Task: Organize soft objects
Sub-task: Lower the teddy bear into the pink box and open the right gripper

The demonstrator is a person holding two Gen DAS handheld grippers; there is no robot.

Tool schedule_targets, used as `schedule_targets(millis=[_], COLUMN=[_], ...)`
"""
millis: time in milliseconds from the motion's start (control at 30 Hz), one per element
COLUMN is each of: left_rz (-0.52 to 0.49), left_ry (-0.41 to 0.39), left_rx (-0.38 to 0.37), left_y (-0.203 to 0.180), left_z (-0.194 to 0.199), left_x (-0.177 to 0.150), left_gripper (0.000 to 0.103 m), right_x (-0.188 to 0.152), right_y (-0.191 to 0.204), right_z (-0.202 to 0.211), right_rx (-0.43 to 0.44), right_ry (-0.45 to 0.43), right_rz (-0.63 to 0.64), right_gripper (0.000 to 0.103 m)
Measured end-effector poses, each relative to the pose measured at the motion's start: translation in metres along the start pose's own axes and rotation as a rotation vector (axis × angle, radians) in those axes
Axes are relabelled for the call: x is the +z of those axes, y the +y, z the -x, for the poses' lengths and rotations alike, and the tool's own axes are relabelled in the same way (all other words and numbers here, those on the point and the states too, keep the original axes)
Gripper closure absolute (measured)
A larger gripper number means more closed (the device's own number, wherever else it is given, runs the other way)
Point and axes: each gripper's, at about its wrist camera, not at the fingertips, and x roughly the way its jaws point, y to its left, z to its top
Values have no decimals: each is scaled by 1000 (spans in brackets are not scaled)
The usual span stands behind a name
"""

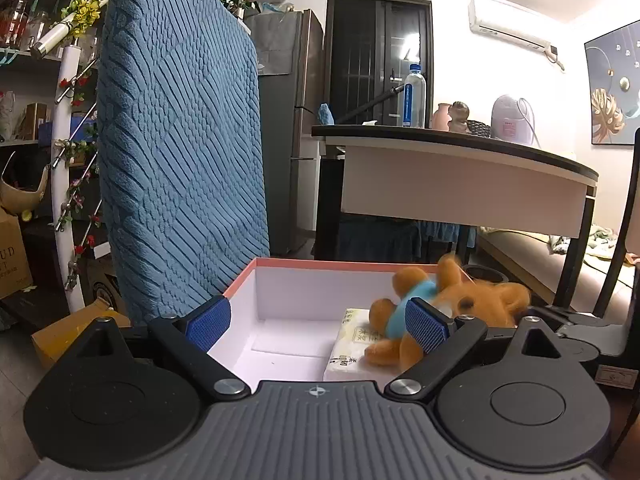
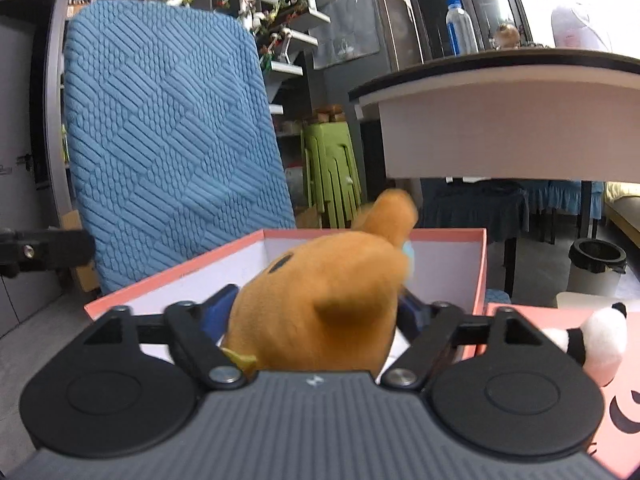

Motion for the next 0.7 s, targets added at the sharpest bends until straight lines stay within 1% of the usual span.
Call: schedule_targets(millis=[133, 233, 467, 567, 700], left_rz=[-8, -6, -36, -47, -58], left_ry=[-6, -5, -13, -18, -6], left_rx=[-1, -11, -45, -65, -96], left_y=[-7, -15, -42, -55, -71], left_z=[0, -3, -9, -13, -20], left_x=[-1, -1, -2, -4, -5], left_gripper=[7, 7, 7, 7, 7], right_x=[5, 10, 14, 15, 11], right_y=[-4, -13, -47, -64, -86], right_z=[11, 25, 66, 88, 116], right_rx=[-18, -33, -104, -148, -197], right_ry=[-45, -66, -93, -107, -116], right_rz=[27, 17, -6, -12, -29], right_gripper=[8, 6, 5, 4, 4])
